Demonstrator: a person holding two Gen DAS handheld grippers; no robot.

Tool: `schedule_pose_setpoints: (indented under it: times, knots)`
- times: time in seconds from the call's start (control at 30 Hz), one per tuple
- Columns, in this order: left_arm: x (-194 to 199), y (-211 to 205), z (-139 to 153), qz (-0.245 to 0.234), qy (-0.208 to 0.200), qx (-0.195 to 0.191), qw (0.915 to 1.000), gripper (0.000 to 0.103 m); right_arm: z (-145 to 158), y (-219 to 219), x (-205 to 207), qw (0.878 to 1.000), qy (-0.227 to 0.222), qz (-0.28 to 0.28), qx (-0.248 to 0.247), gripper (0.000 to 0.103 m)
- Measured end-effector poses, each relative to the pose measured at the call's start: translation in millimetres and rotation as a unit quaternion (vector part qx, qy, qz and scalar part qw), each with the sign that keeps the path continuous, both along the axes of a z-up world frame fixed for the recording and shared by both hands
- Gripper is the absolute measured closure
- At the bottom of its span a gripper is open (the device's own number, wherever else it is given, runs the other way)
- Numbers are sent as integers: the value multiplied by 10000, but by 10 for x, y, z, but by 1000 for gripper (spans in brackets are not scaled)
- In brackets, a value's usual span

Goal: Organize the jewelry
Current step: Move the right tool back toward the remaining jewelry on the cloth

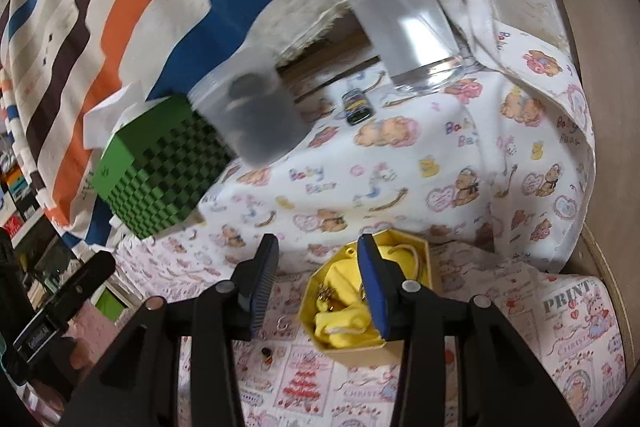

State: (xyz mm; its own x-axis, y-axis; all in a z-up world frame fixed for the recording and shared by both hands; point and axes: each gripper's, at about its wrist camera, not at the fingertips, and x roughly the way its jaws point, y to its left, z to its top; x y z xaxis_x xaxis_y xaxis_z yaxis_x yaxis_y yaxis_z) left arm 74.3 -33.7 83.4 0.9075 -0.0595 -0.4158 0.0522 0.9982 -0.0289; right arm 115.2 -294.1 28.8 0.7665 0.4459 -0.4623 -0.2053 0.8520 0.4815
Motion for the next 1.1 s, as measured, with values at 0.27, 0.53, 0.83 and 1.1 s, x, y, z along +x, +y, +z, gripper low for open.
schedule_pose_setpoints:
  times: [0.27, 0.53, 0.83, 1.1]
  knots:
    - [-9, 342, -271, 329, 195, -21, 9993, 5, 102, 372, -203, 9992, -113, 297, -239, 61]
    - [58, 590, -378, 541, 502, -500, 9960, 5, -18, 800, -300, 9943, -139, 738, -757, 61]
    - [182, 728, -516, 774, 753, -564, 9925, 5, -233, 986, -238, 9905, 182, 958, -970, 61]
    - [302, 808, -708, 1126, 1081, -615, 9858, 5, -484, 1304, -72, 9826, 723, 1196, -1225, 77]
